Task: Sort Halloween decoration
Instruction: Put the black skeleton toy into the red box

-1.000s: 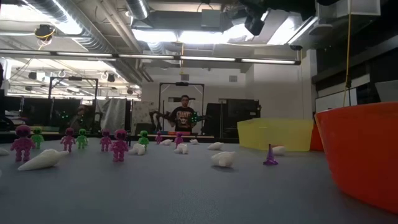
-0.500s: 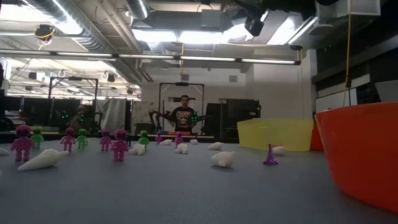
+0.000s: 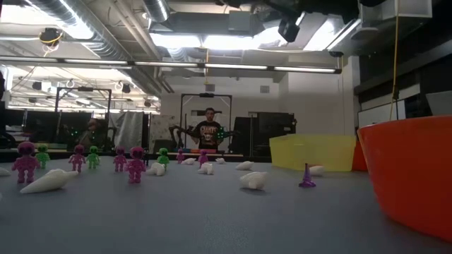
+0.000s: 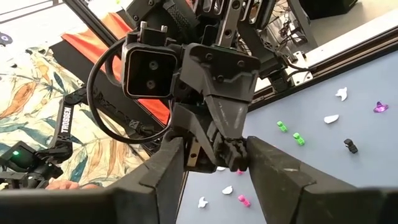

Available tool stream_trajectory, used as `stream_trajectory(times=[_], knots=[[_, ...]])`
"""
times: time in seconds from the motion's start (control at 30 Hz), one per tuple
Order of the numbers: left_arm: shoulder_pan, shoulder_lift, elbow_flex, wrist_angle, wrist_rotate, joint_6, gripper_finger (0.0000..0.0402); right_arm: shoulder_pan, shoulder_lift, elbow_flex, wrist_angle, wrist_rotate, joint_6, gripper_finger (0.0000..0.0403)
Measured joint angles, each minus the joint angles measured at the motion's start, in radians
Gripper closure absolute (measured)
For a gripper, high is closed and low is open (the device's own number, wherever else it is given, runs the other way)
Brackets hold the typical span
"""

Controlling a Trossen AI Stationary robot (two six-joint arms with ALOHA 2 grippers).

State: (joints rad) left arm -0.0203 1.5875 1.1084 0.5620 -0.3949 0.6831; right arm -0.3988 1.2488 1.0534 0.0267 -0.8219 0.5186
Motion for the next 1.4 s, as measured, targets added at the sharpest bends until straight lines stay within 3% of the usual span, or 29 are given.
stream_trajectory(times=[0.33,0.57,0.9,1.17,1.4], knots=[[0.001,0.0,0.0,0.0,0.0,0.0,0.0372,-0.001,0.0,0.0,-0.001,0.003,0.0,0.0332],[0.001,0.0,0.0,-0.003,-0.003,0.0,0.0372,-0.001,0.0,0.0,-0.001,0.002,0.0,0.0375],[0.0,0.0,0.0,-0.004,-0.004,0.0,0.0366,-0.001,0.0,0.0,-0.001,0.0,0.0,0.0381],[-0.002,0.0,0.0,-0.011,-0.003,-0.042,0.0301,-0.001,0.0,0.0,-0.007,0.002,-0.029,0.038],[-0.002,0.0,0.0,-0.082,-0.012,-0.081,0.0257,0.0,0.0,0.0,-0.121,0.021,-0.117,0.038]])
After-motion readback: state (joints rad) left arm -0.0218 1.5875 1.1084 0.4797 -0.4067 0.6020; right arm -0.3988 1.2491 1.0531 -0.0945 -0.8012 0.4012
